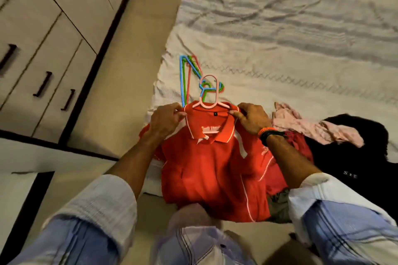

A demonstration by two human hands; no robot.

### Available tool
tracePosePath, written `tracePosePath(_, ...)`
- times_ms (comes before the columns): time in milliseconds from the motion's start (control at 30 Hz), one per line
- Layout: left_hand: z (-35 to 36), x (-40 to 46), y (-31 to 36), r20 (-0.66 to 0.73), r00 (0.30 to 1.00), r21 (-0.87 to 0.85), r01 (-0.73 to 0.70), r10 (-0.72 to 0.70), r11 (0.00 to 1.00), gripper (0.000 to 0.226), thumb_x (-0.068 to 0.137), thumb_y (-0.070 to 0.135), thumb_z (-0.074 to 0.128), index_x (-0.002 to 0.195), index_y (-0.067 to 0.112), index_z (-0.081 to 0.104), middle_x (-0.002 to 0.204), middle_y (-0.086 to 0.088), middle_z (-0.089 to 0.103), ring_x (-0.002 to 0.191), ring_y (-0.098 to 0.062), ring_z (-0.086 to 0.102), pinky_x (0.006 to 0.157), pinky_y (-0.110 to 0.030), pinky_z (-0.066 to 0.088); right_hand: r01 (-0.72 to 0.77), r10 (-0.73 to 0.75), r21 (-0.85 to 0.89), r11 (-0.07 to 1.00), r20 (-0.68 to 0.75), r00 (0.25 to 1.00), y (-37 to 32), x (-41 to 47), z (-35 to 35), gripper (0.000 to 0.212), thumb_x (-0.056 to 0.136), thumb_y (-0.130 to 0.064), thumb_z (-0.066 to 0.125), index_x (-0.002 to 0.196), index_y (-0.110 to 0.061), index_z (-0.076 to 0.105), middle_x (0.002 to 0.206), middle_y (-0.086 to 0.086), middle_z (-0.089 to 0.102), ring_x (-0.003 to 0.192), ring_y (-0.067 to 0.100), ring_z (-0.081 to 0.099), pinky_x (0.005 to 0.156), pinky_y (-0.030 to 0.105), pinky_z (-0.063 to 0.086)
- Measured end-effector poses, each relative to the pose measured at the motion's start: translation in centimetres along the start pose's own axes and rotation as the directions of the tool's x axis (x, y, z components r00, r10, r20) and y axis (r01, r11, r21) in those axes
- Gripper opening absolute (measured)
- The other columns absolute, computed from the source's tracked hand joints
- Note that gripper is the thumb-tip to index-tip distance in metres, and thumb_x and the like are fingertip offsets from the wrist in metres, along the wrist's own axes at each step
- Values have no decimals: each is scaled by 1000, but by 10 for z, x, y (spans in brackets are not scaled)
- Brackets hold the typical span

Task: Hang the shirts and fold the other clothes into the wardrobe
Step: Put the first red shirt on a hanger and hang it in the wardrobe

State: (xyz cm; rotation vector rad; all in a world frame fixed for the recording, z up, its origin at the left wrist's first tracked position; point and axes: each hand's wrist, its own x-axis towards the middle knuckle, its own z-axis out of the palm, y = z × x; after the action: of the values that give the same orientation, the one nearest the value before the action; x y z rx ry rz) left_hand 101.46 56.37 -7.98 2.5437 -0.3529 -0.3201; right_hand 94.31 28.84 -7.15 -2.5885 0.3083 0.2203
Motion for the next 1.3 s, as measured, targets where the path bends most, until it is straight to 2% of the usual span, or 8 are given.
tracePosePath(300,74,101,-61,142,977,-33,167,-161,985,19,91,30,63,103,18,71,100,-7,73,94,-28,65,78,-33,47,-103,109,-69,992,99,989,29,111,79,45,96,-51,52,99,-8,64,102,23,65,98,44,59,79,49,46)
tracePosePath(600,152,166,-114,118,952,74,276,-284,958,21,91,32,62,109,23,69,108,-5,71,104,-28,64,90,-43,51,-188,219,-198,962,148,964,70,184,160,45,97,-50,50,113,-10,63,117,18,64,111,41,57,90,48,44)
tracePosePath(800,166,150,-109,71,949,113,298,-307,948,41,82,27,70,121,18,61,123,-12,58,119,-33,51,104,-46,38,-225,235,-141,964,51,971,64,165,183,45,94,-41,55,123,-6,57,123,19,57,119,39,48,95,48,39)
tracePosePath(967,177,124,-93,85,996,24,39,-41,999,24,74,24,72,97,20,66,104,-2,66,101,-28,58,90,-41,44,-283,320,243,928,-128,939,31,116,191,19,83,-29,64,92,-13,66,88,6,68,83,28,63,75,37,46)
tracePosePath(1067,184,124,-85,229,949,85,-242,217,967,35,74,44,62,95,17,69,103,-1,68,93,-29,57,77,-41,46,-519,573,416,746,-5,819,8,97,202,16,79,-32,75,79,-18,68,67,-7,65,70,16,66,72,31,52)
tracePosePath(1200,190,137,-77,367,852,237,-475,374,848,25,78,29,71,101,17,70,107,-5,67,92,-33,59,67,-37,46,-723,775,479,498,127,618,-2,91,224,27,72,-42,81,72,-22,64,73,-2,70,81,20,68,83,36,52)
tracePosePath(1233,190,141,-74,420,847,260,-456,325,851,24,81,31,67,101,19,69,106,-5,67,95,-33,61,69,-37,47,-711,777,497,498,108,620,-3,91,226,25,72,-37,81,74,-22,61,75,-3,69,82,21,67,84,38,52)
tracePosePath(1300,189,150,-72,500,836,294,-408,224,864,25,82,34,62,103,21,69,106,-5,68,100,-33,63,74,-38,48,-531,621,444,722,-78,780,1,85,228,20,71,-20,75,81,-18,58,77,-3,65,82,23,63,82,37,48)
